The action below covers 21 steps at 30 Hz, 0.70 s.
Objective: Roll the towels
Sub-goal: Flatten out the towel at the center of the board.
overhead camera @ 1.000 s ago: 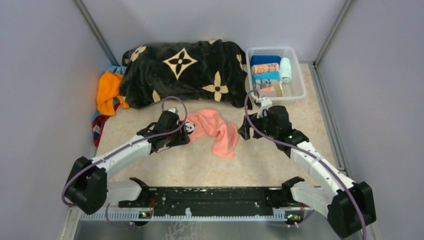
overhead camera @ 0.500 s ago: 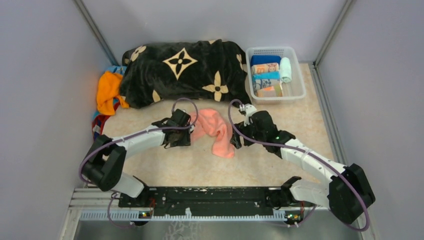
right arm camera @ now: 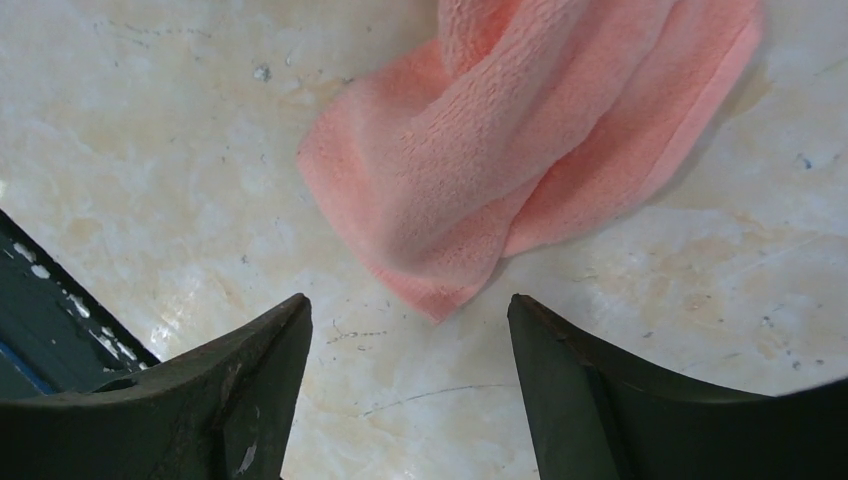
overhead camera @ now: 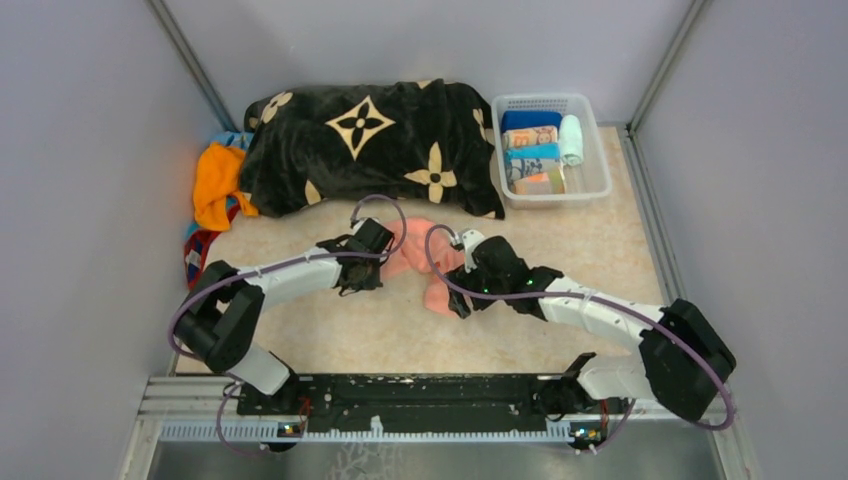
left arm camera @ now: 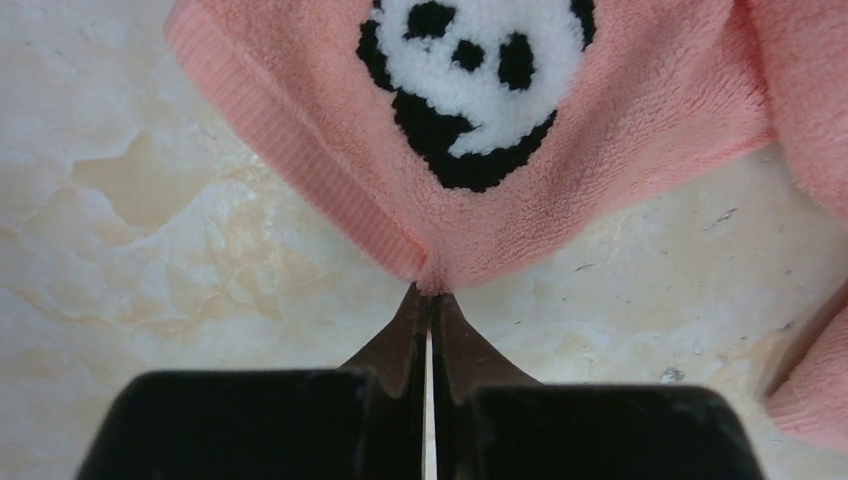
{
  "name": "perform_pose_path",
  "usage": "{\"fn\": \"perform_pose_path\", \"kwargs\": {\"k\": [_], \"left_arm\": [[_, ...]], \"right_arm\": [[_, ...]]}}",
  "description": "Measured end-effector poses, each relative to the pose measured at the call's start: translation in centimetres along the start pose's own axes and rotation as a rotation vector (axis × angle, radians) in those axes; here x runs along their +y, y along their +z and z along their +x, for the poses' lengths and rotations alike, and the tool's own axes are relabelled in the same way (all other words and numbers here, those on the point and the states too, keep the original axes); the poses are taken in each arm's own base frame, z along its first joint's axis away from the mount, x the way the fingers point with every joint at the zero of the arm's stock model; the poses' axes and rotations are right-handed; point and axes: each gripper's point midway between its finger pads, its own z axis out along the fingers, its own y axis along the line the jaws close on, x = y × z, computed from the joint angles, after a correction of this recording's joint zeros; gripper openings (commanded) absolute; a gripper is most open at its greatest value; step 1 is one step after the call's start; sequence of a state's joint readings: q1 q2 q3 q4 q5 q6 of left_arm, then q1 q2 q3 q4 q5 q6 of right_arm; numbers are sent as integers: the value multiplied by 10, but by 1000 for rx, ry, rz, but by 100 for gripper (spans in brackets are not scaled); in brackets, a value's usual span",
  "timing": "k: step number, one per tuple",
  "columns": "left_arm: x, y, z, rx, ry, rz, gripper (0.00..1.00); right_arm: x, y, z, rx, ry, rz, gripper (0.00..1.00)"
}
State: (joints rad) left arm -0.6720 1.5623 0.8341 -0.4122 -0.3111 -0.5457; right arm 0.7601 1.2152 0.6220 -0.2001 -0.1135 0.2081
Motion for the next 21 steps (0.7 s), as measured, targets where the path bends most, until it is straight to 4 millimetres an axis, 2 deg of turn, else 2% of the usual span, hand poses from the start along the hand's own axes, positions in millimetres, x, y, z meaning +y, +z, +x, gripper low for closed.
{"fn": "perform_pose_path", "kwargs": {"k": [6,12,16,20,21], "left_arm": [[22,-11,9,1,2,-51,0],[36,-28,0,-44,-49,-46,0],[46,-34,-7,-68,-86,-48,0],[59,-38,-15,-85,-120,-58,0],[63,-40,-18,-90,-134,-60,0]], "right_arm": [[7,17,22,90,-39,2,63],[-5,31,28,131,-34,76,49],[-15,33,31,151,-23,133,32],[-22,35,30,155,-4,186,0],[-25,34,31,158,3,202,0]]}}
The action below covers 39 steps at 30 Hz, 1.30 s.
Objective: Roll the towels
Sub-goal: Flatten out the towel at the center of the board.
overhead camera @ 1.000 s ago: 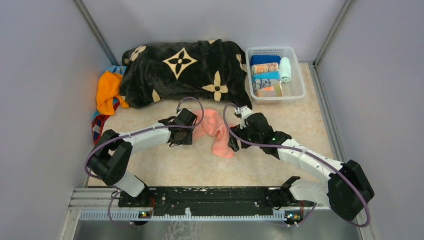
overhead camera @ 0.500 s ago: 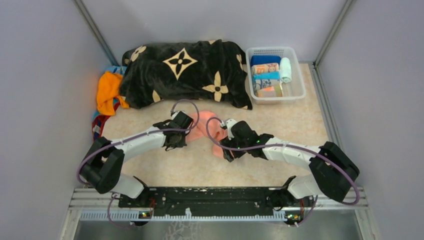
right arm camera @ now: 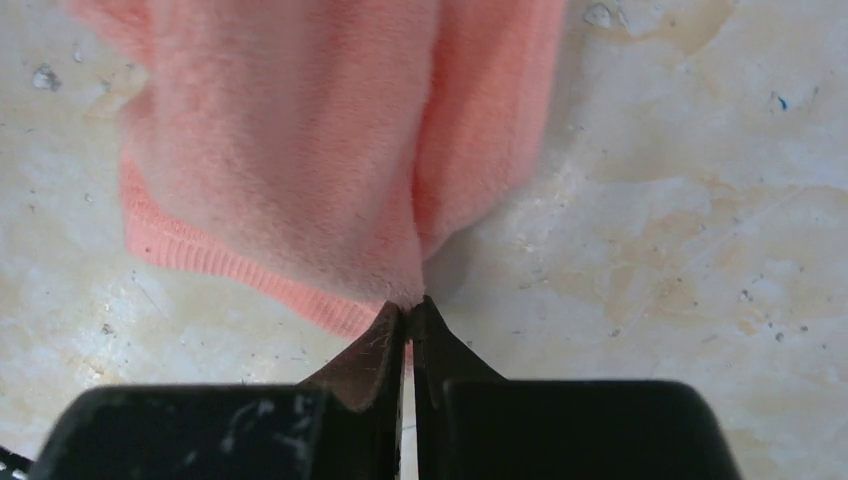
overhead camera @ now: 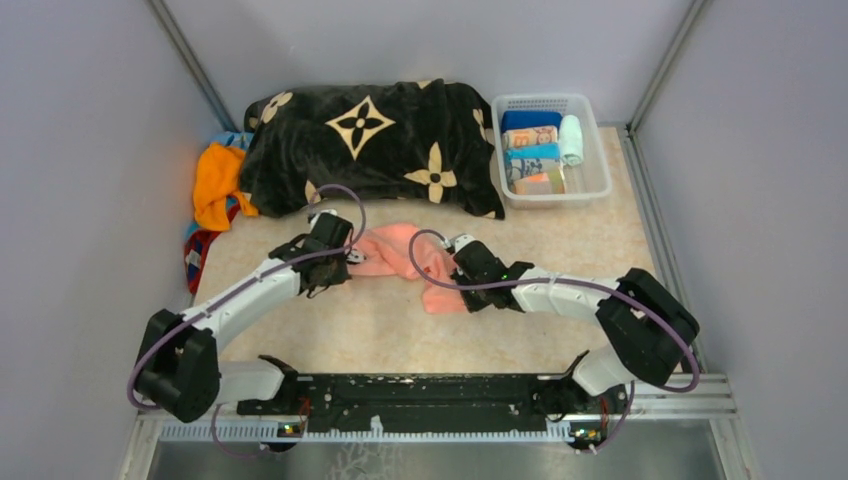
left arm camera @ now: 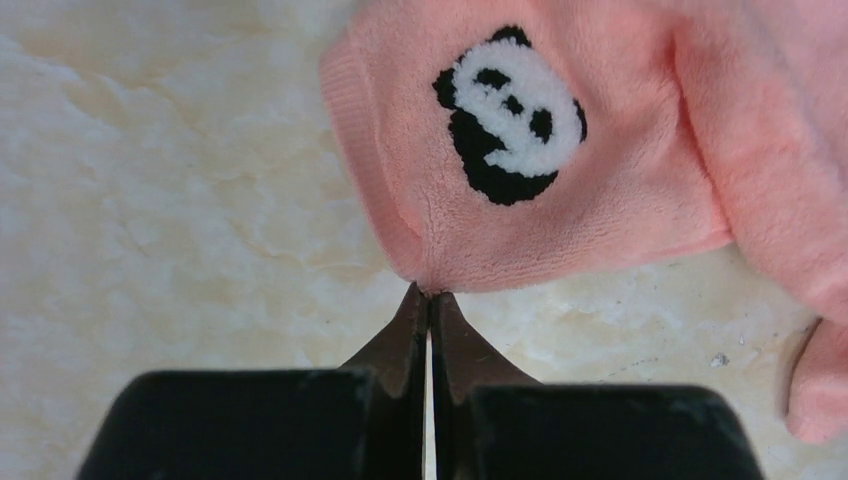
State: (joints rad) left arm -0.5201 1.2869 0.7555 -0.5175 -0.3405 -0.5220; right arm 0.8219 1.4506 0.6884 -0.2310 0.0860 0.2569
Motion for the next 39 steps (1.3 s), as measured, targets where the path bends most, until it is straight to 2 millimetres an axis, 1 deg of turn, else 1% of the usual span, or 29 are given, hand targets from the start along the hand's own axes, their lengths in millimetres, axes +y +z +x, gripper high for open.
{"fn": "perform_pose_path", "kwargs": {"k": [4,6,7,8,10,12,14,16,18,22,24,28,32,35,37,39], "left_arm": [[22,-9,-18,-38,-48,-16,0],[32,-19,-30,-74,-67,-25,0],[37,-24,-38,-100,-74,-29,0],[42,-31,-47,-132,-81,-32,0],[52,-44,-62,-192,-95,-37,0],[61,-56,-75,-252,-106,-40,0],[69,-66,-87,-299,-114,-46,0],[74,-71,-97,-324,-119,-51,0],[73,-76,-109,-342,-117,-46,0],[61,-95,-139,-404,-106,18,0],[54,-102,-146,-429,-99,59,0],[38,-110,-144,-416,-63,160,0],[33,-120,-136,-409,-38,214,0],[33,-130,-135,-438,-36,231,0],[34,-130,-132,-442,-37,231,0],[37,-123,-127,-427,-37,216,0]], "right_arm": [[-16,-4,4,24,48,61,0],[-35,-12,5,37,99,103,0],[-46,-18,3,33,130,126,0],[-61,-27,-2,14,175,154,0],[-88,-51,-18,-57,256,206,0],[-112,-78,-41,-157,320,253,0],[-132,-105,-64,-254,361,301,0],[-151,-128,-82,-332,387,348,0],[-164,-145,-95,-370,399,383,0],[-181,-162,-115,-390,396,424,0],[-184,-163,-126,-377,383,420,0],[-182,-150,-147,-316,350,367,0],[-177,-131,-151,-264,332,312,0],[-173,-112,-158,-228,328,258,0],[-172,-94,-167,-203,323,232,1],[-172,-72,-175,-186,312,226,10]]}}
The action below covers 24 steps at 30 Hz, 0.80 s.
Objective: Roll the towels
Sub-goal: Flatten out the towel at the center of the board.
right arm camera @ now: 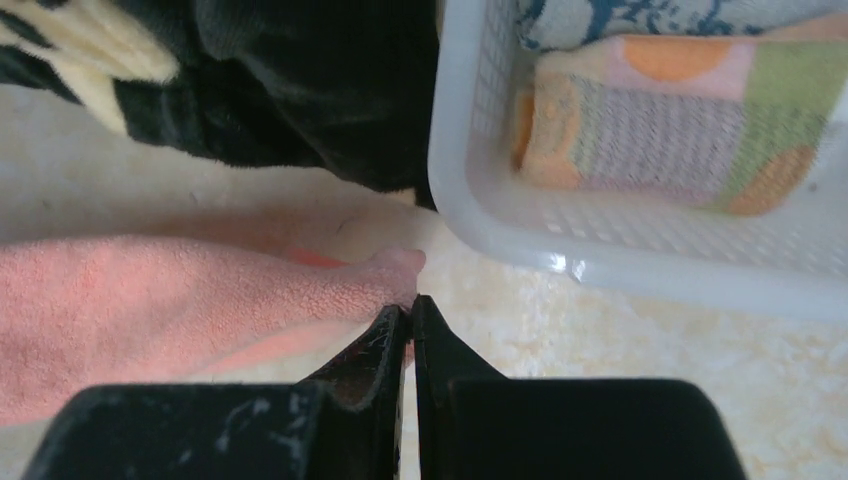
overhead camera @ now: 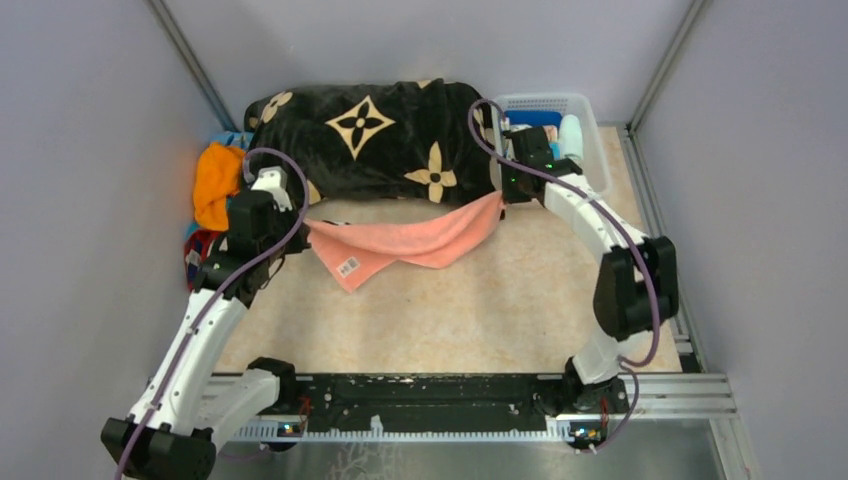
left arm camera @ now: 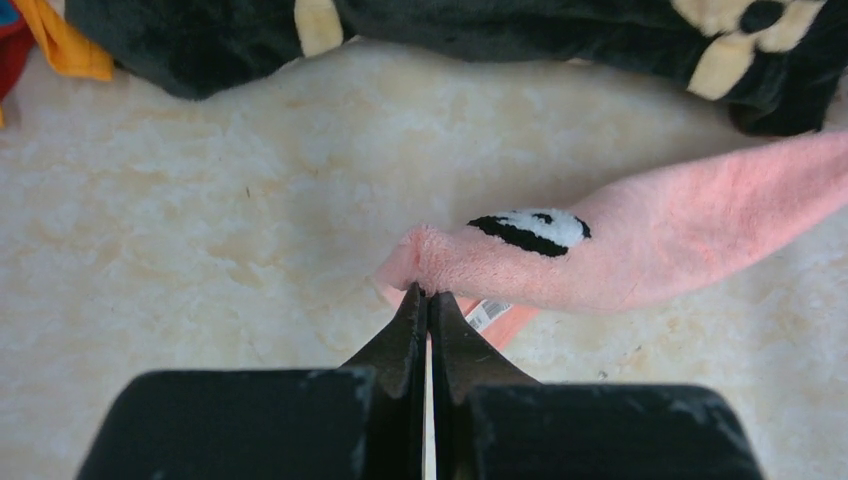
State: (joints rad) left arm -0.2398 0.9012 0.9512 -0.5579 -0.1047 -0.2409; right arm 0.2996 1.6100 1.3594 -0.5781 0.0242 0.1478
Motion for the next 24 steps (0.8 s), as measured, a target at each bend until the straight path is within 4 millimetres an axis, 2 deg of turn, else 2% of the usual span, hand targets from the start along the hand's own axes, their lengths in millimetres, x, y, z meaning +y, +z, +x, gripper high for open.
{"fn": "perform_pose_path", "kwargs": {"k": [2,4,6,10,13,17,20,22,24], "left_arm": [[6,6,13,29,4,-28,0],[15,12,26,54,8,-65,0],[23,16,36,68,9,-106,0],[44,18,48,66,9,-210,0],[54,15,45,40,3,-261,0],[55,13,34,-10,-11,-264,0],[54,12,31,-20,-14,-260,0],[54,12,30,-25,-16,-256,0],[53,10,29,-32,-17,-253,0]], "right_arm": [[6,20,2,24,-16,8,17],[18,39,6,43,-50,10,29],[31,45,10,48,-80,6,36],[51,40,2,-11,-118,-18,40],[49,26,11,-40,-114,-34,42],[51,15,37,-37,-96,-93,47],[62,22,62,-9,-98,-147,52],[74,27,85,19,-110,-190,54],[86,31,99,31,-105,-228,56]]}}
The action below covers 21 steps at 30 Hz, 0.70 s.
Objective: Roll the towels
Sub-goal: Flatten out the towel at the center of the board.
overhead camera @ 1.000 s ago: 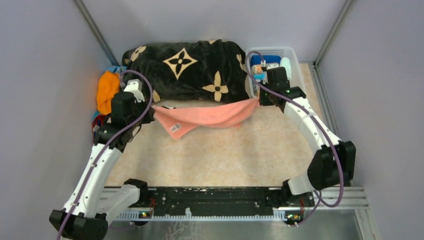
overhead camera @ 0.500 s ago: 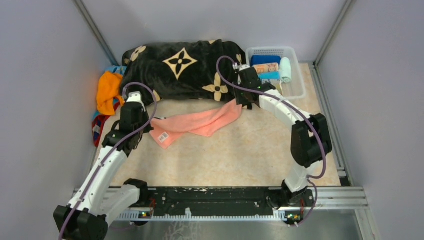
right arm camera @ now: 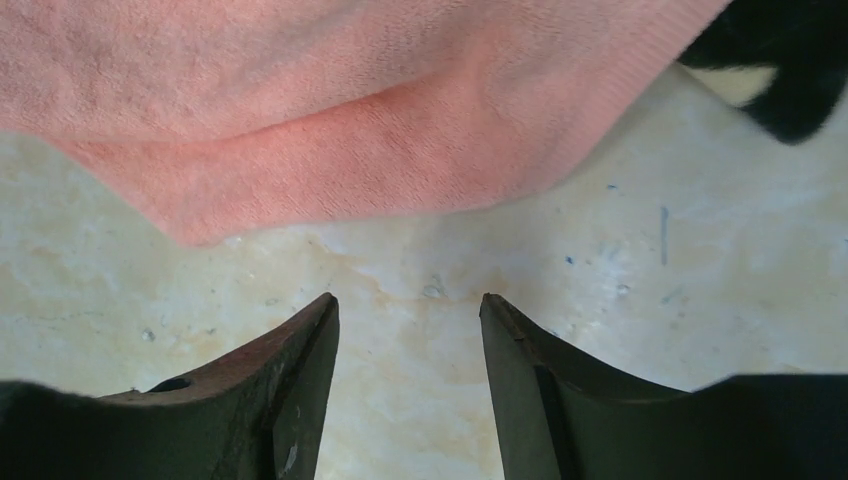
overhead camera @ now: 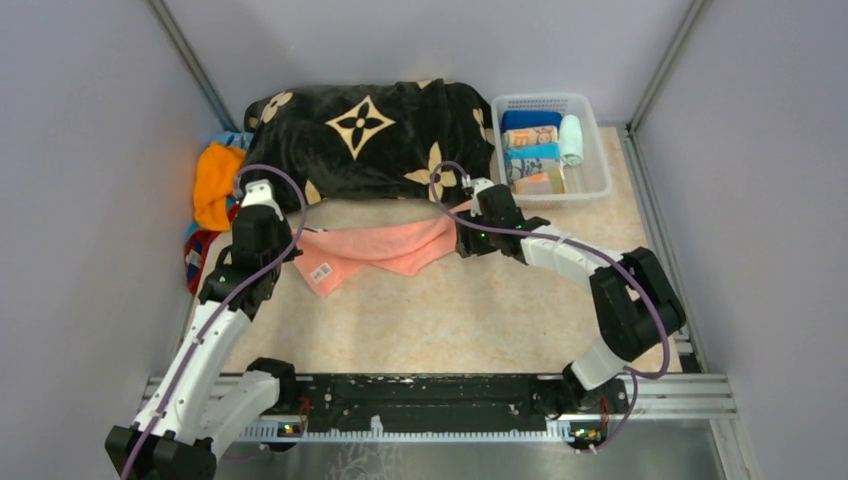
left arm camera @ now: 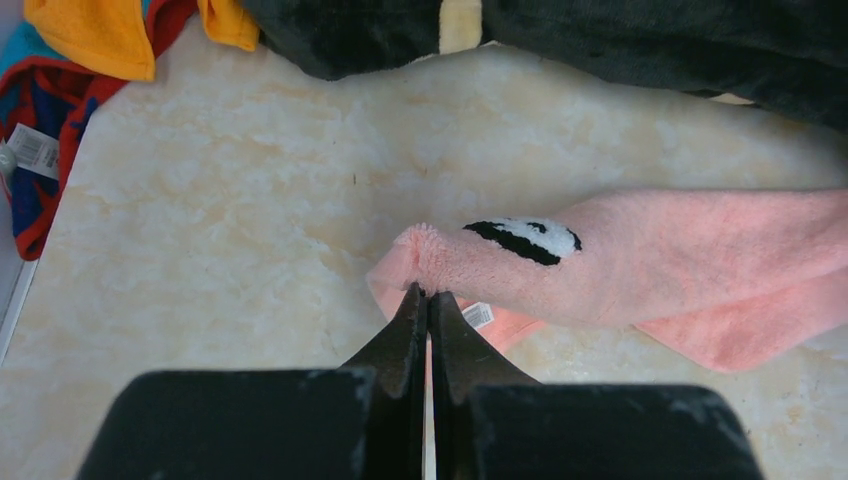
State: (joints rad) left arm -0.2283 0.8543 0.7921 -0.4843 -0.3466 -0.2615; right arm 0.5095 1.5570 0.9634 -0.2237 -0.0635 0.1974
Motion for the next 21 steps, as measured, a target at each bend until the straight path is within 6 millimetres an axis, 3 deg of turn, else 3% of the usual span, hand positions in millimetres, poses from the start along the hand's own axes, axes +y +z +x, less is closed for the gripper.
{"fn": "perform_pose_path", "kwargs": {"k": [4,10,15,17,21], "left_arm": [[-2,-3,-7,-30,-12,17,0],[-3,-4,-9,-37,-15,23,0],[-5,-4,-11,-45,-18,32,0],[-6,-4,-10,-46,-19,35,0],[-6,-3,-9,-42,-18,39,0]], "right_arm": [[13,18,4,-35,78,-40,58],[15,43,-10,-123,259,-38,61],[8,61,4,-104,366,37,58],[8,63,2,-118,381,67,49],[7,69,3,-132,394,102,18]]}}
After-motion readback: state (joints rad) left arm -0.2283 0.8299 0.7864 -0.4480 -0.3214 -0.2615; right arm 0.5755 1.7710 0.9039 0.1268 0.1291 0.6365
